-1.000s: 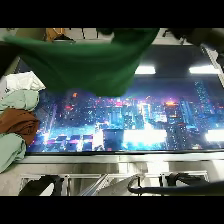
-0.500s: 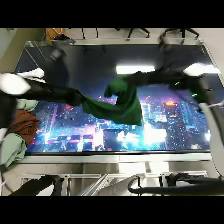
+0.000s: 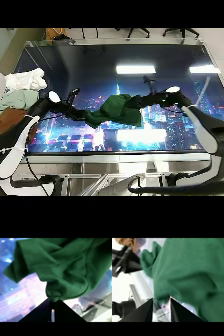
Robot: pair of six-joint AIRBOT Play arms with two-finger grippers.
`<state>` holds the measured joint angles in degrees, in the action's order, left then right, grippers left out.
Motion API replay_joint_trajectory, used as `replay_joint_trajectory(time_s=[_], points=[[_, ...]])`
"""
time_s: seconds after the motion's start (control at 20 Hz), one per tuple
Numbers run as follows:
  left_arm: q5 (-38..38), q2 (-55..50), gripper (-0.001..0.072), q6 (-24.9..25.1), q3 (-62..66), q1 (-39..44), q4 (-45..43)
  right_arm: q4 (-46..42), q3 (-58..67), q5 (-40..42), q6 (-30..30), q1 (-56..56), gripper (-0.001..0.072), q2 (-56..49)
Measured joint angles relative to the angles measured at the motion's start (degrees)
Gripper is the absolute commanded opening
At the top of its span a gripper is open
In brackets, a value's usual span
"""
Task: Fold the shirts.
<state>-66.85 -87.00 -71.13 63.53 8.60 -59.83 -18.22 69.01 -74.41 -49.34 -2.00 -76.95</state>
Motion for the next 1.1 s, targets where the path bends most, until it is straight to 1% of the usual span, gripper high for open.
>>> replay_joint_trajectory(time_s=[0.05, 0.15, 0.2, 0.25, 0.3, 0.45, 0.6, 0.75, 0.8, 0.85, 0.9, 0.95, 1.0, 1.1], points=[[-0.02, -0.15, 0.0017, 0.02, 0.48, -0.5, 0.0, -1.49, -0.09, -0.94, -0.66, 1.88, 0.0431, 1.44], [-0.46, -0.15, 0.0017, 0.17, 1.55, -1.09, -0.02, -7.3, -0.28, -2.08, -3.48, 5.49, 0.0439, 4.7], [-0.59, -0.15, 0.0017, 0.17, 2.23, -1.29, -0.02, -10.99, -0.57, -2.21, -5.09, 6.73, 0.0456, 6.12], [-0.79, -0.13, 0.0016, 0.17, 2.82, -1.44, -0.04, -15.02, -1.18, -2.01, -6.82, 7.58, 0.0555, 7.28], [-1.03, -0.13, 0.0016, 0.17, 3.23, -1.46, -0.15, -18.16, -2.05, -1.42, -8.15, 8.15, 0.06, 8.04], [-1.49, -0.24, 0.0016, 0.2, 3.91, -1.4, -0.17, -22.62, -6.43, 1.36, -10.29, 8.72, 0.0596, 8.85], [-1.57, -0.35, 0.0017, 0.2, 4.15, -1.4, -0.17, -23.28, -10.23, 5.16, -10.51, 6.64, 0.0594, 7.74], [-1.7, -0.37, 0.0017, 0.17, 4.22, -1.4, -0.15, -23.08, -11.82, 9.66, -10.23, 2.23, 0.0584, 5.22], [-1.7, -0.37, 0.0017, 0.2, 4.26, -1.4, -0.15, -21.99, -12.0, 10.51, -10.16, 0.66, 0.0498, 4.44], [-1.7, -0.37, 0.0017, 0.2, 4.26, -1.4, -0.13, -21.11, -12.17, 11.89, -9.68, -0.81, 0.0301, 3.69], [-1.7, -0.37, 0.0017, 0.2, 4.26, -1.4, -0.13, -20.72, -12.35, 13.07, -9.11, -1.95, 0.0154, 3.08], [-1.7, -0.39, 0.0017, 0.2, 4.26, -1.4, -0.15, -20.28, -12.44, 14.03, -7.96, -2.86, 0.0076, 2.62], [-1.73, -0.37, 0.0016, 0.2, 4.26, -1.4, -0.13, -19.23, -12.37, 14.78, -6.91, -3.5, 0.0023, 2.36], [-1.73, -0.07, 0.0016, 0.2, 4.28, -1.4, -0.15, -16.5, -11.19, 14.1, -5.22, -4.33, 0.0022, 2.45]])
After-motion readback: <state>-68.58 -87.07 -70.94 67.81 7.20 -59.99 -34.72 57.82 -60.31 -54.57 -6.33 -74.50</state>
